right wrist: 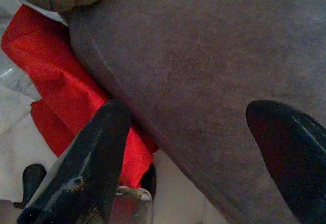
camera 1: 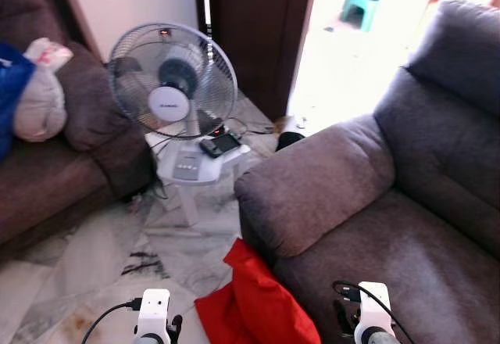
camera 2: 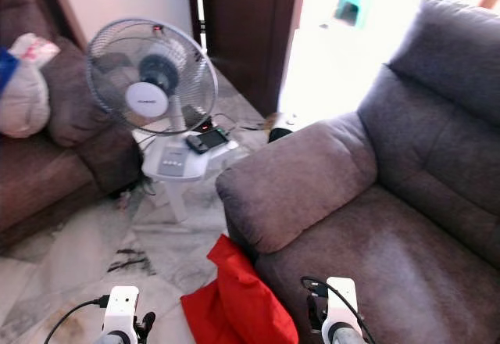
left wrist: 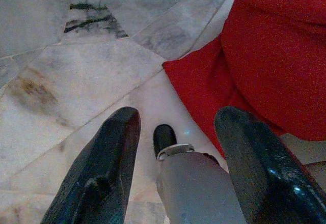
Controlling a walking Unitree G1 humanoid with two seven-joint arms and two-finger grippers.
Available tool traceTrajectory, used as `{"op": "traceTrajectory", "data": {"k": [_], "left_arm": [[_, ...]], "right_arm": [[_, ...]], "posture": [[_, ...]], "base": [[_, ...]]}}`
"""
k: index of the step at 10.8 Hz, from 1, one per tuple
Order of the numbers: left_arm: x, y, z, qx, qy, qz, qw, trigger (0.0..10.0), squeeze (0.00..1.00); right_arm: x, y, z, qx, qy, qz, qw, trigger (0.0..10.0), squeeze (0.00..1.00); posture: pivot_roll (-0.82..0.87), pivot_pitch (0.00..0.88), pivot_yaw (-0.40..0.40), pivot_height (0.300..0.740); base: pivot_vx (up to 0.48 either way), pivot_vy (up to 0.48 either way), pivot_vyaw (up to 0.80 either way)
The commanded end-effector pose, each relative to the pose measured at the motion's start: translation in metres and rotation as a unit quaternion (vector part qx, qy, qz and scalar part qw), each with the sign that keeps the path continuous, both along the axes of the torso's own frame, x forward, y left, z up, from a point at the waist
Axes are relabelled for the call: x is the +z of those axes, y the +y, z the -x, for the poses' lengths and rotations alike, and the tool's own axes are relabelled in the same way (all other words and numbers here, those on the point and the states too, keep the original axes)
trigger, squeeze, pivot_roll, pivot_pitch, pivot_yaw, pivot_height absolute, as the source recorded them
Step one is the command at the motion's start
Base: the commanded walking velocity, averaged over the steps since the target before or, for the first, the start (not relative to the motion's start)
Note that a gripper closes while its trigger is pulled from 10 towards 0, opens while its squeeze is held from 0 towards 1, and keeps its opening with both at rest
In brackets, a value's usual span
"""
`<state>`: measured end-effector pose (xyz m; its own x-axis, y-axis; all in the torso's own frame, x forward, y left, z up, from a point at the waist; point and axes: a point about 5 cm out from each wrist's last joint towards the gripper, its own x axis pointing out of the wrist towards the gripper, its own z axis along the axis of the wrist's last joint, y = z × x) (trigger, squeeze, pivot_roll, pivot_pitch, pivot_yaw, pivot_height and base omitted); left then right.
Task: Move the pillow to the sofa from floor
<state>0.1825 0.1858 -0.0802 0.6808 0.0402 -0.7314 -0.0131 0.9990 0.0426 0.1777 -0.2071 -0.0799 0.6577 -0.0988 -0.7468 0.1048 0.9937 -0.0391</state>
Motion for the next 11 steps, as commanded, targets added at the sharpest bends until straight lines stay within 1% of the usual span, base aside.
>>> {"op": "traceTrajectory", "data": {"k": [1, 2, 7, 11], "left_arm": [[-0.002, 0.0009, 0.0045, -0.005, 0.006, -0.004, 1.0, 10.0, 0.0], [-0.0013, 0.0008, 0.0037, -0.005, 0.0, -0.004, 1.0, 10.0, 0.0], [-0.0018, 0.0021, 0.0046, 0.001, 0.003, -0.015, 1.0, 10.0, 0.0], [-0.0021, 0.0016, 0.0052, 0.002, 0.003, -0.015, 1.0, 10.0, 0.0]], "right_arm": [[0.0008, 0.0004, -0.0007, 0.006, -0.007, 0.001, 1.0, 10.0, 0.0], [0.0015, 0.0004, -0.0013, 0.004, -0.014, 0.0, 1.0, 10.0, 0.0], [0.001, 0.0001, -0.0007, 0.002, -0.011, 0.001, 1.0, 10.0, 0.0], [0.0006, -0.0003, 0.0002, 0.001, -0.009, 0.001, 1.0, 10.0, 0.0]], "posture": [[0.04, 0.059, -0.049, 0.74], [0.03, 0.058, -0.049, 0.74], [0.04, 0.05, -0.051, 0.74], [0.04, 0.039, -0.052, 0.74]], "base": [[0.0, 0.0, 0.0], [0.0, 0.0, 0.0], [0.0, 0.0, 0.0], [0.0, 0.0, 0.0]]}}
